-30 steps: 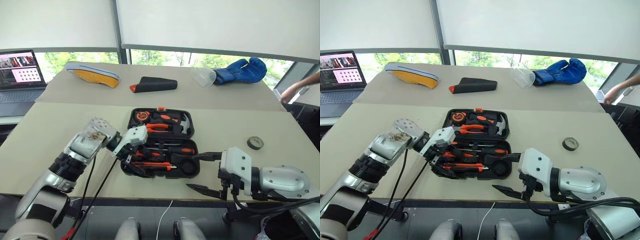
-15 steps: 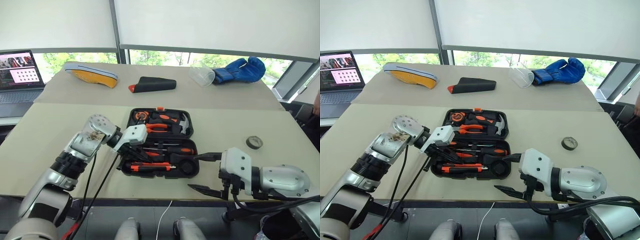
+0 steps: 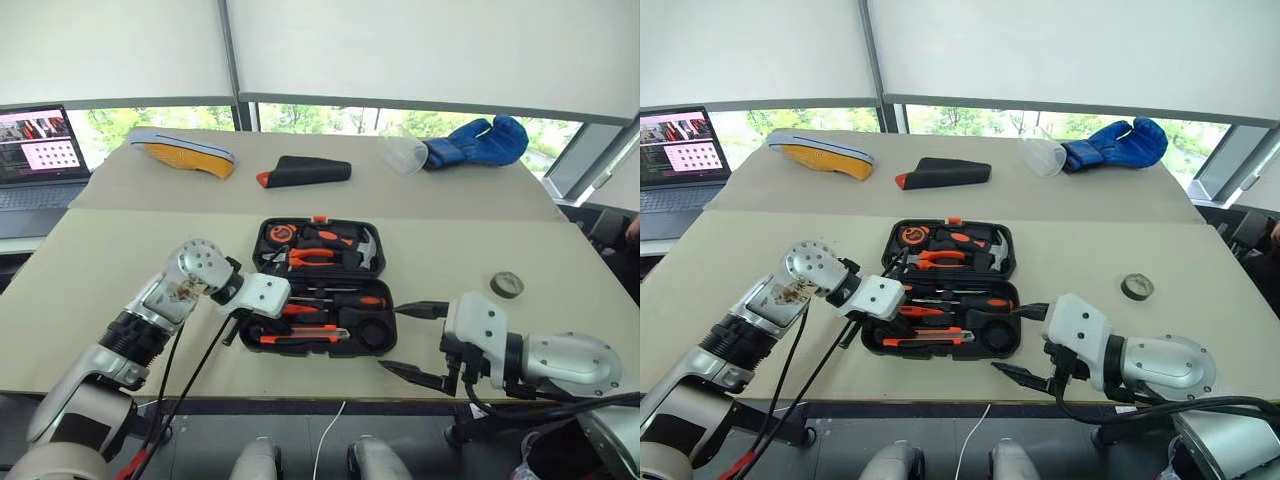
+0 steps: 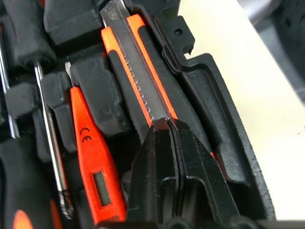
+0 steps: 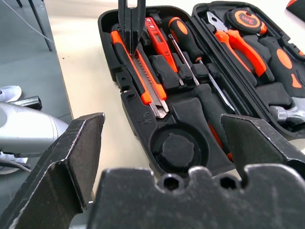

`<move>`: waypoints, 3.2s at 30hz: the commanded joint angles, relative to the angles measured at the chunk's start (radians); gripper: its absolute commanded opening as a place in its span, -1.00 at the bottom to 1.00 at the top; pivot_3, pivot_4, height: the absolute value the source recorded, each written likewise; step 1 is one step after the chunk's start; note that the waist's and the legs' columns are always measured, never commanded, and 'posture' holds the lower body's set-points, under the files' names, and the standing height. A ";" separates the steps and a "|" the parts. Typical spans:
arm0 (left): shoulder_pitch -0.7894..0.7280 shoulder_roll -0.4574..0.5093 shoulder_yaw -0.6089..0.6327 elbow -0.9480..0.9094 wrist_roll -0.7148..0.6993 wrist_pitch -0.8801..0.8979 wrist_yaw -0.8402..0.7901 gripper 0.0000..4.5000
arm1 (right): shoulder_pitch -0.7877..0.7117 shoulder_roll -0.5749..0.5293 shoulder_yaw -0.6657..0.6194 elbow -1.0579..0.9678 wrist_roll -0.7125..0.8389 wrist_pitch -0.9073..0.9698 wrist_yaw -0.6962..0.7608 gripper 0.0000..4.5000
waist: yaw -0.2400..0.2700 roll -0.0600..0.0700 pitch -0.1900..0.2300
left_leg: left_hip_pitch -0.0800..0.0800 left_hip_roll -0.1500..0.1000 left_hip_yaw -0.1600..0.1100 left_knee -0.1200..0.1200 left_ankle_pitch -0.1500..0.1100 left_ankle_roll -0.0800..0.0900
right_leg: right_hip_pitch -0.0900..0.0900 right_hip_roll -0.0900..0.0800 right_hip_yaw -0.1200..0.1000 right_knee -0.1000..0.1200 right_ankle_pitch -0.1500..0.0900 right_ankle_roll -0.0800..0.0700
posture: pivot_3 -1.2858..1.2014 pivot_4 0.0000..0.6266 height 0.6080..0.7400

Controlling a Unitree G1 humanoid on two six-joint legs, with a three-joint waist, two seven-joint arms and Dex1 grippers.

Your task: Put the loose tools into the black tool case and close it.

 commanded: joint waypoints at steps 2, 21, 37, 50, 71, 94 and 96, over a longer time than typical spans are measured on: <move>0.017 -0.015 -0.021 0.077 0.039 0.033 0.005 -0.97 | 0.002 0.002 -0.032 -0.017 0.005 -0.011 -0.010 1.00 | 0.000 0.001 -0.002 | 0.003 0.000 0.000 0.000 0.000 0.000 | 0.002 0.000 0.000 0.000 -0.002 -0.004 | 0.03 -0.52 0.91; -0.254 -0.031 0.297 0.083 -0.522 0.550 -0.078 0.97 | 0.043 -0.164 -0.456 0.232 0.173 0.305 -0.037 1.00 | 0.001 -0.004 0.001 | -0.007 -0.002 -0.002 0.004 0.000 0.001 | -0.003 -0.001 0.000 -0.001 -0.001 0.001 | 0.03 -0.52 0.91; -0.272 -0.155 0.270 0.038 -0.496 0.476 -0.080 0.97 | -0.720 -0.087 0.225 1.413 -0.394 -0.108 0.038 1.00 | -0.021 0.003 0.006 | -0.011 -0.004 -0.001 0.004 0.000 0.002 | -0.007 -0.001 0.003 -0.001 0.002 0.003 | 0.03 -0.52 0.91; -0.241 -0.144 0.281 0.008 -0.455 0.448 -0.052 1.00 | -0.854 0.007 0.261 1.687 -0.540 -0.280 0.095 -0.34 | -0.031 0.004 0.006 | -0.009 -0.008 -0.002 0.002 0.000 0.002 | -0.005 -0.004 0.003 0.000 0.004 0.001 | 0.03 -0.52 0.91; -0.246 -0.152 0.269 0.019 -0.428 0.407 -0.069 1.00 | -0.797 0.002 0.190 1.616 -0.546 -0.217 0.115 0.24 | -0.032 0.004 0.007 | -0.009 -0.009 -0.003 0.002 0.000 0.002 | -0.005 -0.004 0.003 0.000 0.004 0.001 | 0.03 -0.52 0.91; -0.126 0.060 0.178 -0.128 -0.540 0.450 -0.080 1.00 | -0.586 0.030 0.254 0.367 -0.090 0.152 0.405 -0.98 | -0.037 0.012 0.012 | -0.008 -0.006 -0.009 0.001 0.000 0.002 | -0.006 0.000 0.002 0.005 -0.001 0.005 | 0.03 -0.52 0.91; -0.119 0.075 0.178 -0.134 -0.539 0.447 -0.080 1.00 | -0.580 0.045 0.321 0.307 -0.104 0.163 0.391 -0.98 | -0.026 0.012 0.012 | -0.009 -0.006 -0.009 0.002 0.000 0.001 | -0.005 0.000 0.001 0.005 -0.001 0.005 | 0.03 -0.52 0.91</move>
